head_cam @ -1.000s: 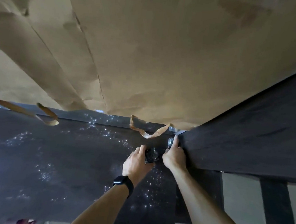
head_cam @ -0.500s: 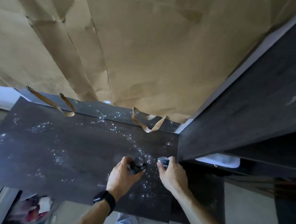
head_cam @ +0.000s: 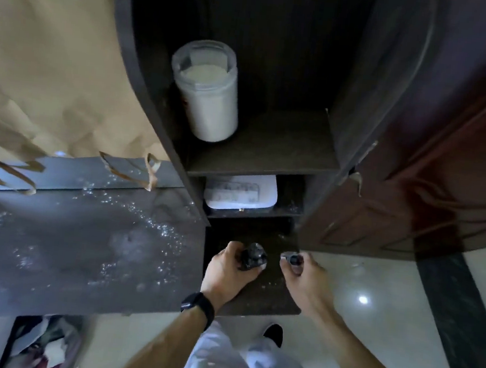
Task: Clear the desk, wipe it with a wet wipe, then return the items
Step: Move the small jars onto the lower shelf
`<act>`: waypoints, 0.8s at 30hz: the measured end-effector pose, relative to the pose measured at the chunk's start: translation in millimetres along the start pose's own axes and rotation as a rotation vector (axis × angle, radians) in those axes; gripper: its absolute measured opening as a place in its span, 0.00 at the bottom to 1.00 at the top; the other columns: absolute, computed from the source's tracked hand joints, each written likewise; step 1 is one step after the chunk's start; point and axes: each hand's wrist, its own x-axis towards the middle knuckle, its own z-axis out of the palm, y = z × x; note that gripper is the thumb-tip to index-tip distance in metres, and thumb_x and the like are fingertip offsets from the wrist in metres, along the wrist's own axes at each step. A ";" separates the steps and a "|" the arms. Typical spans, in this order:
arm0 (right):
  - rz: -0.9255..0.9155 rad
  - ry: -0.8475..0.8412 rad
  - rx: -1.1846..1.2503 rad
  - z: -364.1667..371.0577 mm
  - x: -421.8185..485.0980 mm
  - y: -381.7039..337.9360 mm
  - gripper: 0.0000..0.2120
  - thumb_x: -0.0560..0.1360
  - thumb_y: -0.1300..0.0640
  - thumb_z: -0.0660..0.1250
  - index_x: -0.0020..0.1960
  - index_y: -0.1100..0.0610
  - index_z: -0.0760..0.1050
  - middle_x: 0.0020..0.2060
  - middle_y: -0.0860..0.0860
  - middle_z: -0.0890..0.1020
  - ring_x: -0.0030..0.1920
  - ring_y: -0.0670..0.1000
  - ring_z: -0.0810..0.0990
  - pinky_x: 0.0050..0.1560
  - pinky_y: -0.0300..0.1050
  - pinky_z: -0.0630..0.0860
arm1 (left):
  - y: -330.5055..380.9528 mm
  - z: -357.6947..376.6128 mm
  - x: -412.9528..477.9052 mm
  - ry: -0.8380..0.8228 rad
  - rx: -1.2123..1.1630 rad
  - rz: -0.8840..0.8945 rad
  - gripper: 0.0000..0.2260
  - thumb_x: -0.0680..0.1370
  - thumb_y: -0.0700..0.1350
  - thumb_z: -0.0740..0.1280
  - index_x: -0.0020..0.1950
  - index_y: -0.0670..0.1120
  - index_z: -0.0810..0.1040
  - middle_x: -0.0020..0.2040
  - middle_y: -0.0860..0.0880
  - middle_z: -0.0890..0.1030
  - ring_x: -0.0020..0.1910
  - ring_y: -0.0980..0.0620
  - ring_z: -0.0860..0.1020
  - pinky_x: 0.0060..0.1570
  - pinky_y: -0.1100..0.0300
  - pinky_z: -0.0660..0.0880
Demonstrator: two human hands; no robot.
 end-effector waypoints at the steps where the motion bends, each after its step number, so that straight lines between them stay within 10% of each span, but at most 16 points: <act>1: 0.001 0.038 -0.004 -8.1 6.3 4.6 0.20 0.76 0.39 0.65 0.55 0.55 0.75 0.41 0.46 0.85 0.42 0.47 0.83 0.37 0.40 0.76 | 14.0 4.5 3.1 0.011 -0.009 0.024 0.27 0.67 0.63 0.77 0.58 0.51 0.75 0.46 0.56 0.81 0.44 0.56 0.80 0.45 0.65 0.75; 5: 0.017 0.145 0.010 -29.0 34.6 13.0 0.18 0.75 0.40 0.65 0.49 0.56 0.75 0.37 0.47 0.83 0.41 0.51 0.83 0.35 0.43 0.75 | 60.6 10.7 28.1 0.081 -0.010 0.147 0.24 0.69 0.58 0.78 0.59 0.50 0.76 0.51 0.54 0.82 0.46 0.57 0.80 0.43 0.73 0.73; 12: 0.016 0.127 0.108 -33.8 56.7 9.0 0.16 0.75 0.41 0.65 0.49 0.54 0.74 0.41 0.48 0.84 0.43 0.52 0.82 0.39 0.42 0.74 | 106.6 13.6 80.4 0.251 0.395 0.288 0.27 0.71 0.64 0.71 0.65 0.51 0.77 0.63 0.51 0.80 0.65 0.46 0.72 0.63 0.50 0.64; 24: 0.061 0.101 0.149 -33.0 39.0 38.0 0.14 0.73 0.42 0.69 0.43 0.51 0.72 0.37 0.44 0.79 0.36 0.44 0.77 0.30 0.30 0.63 | 106.0 38.3 118.5 0.160 0.682 0.183 0.28 0.75 0.68 0.64 0.69 0.53 0.74 0.68 0.47 0.69 0.67 0.43 0.66 0.64 0.46 0.62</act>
